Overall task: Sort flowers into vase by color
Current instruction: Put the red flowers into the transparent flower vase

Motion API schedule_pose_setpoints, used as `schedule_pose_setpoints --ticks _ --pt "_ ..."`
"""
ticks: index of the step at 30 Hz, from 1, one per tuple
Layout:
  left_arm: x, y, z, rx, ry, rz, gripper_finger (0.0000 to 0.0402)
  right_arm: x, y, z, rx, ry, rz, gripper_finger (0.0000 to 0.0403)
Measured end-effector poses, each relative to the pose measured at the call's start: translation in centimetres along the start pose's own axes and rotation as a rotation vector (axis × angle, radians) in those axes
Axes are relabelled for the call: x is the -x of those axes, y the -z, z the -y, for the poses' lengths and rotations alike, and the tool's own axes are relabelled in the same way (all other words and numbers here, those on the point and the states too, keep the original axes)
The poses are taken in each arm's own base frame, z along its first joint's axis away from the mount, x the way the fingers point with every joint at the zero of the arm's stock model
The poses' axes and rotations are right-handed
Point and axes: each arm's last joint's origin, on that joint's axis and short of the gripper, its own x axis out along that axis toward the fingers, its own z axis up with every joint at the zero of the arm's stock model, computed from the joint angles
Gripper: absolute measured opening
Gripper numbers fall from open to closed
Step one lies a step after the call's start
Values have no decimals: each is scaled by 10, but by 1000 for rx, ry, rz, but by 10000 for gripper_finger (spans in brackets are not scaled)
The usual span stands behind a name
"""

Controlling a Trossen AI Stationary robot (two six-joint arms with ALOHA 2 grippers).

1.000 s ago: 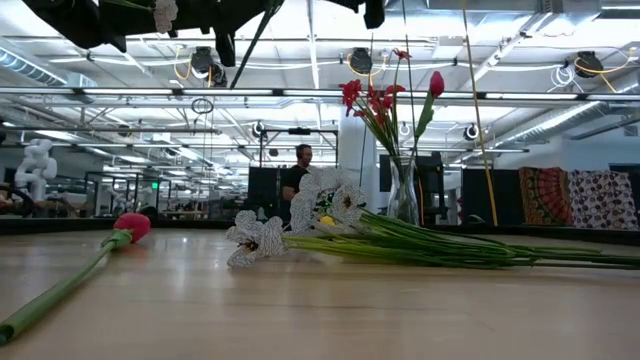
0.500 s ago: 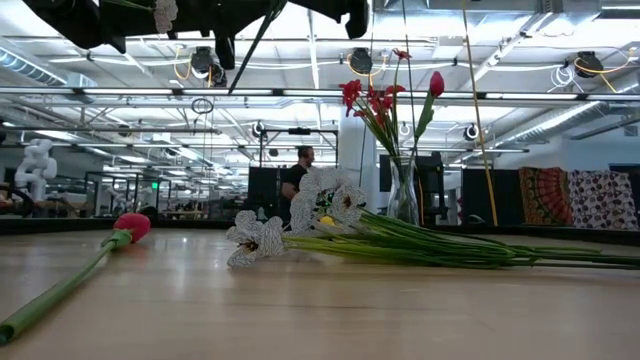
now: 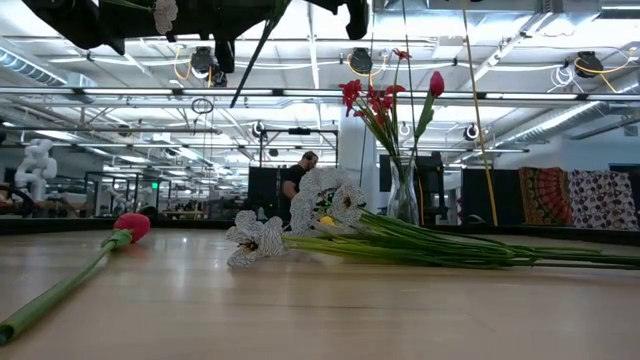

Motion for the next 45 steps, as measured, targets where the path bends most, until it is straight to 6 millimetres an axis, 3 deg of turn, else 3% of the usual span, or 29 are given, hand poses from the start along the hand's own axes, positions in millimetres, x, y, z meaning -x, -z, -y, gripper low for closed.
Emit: schedule_pose_setpoints --ticks 8,18,27,37,45 --pt "0 2 0 -7 5 -21 15 0 1 0 4 -1 -12 11" --pt "0 3 0 -9 8 -33 104 0 2 0 -9 -2 -24 6" --pt "3 3 2 -72 73 -74 108 6 -1 3 -29 48 -79 6" --pt "21 -7 7 -124 94 -123 109 29 -14 2 4 158 -166 6" --pt "46 -11 4 -139 -106 -215 109 64 -21 -14 83 328 -233 6"
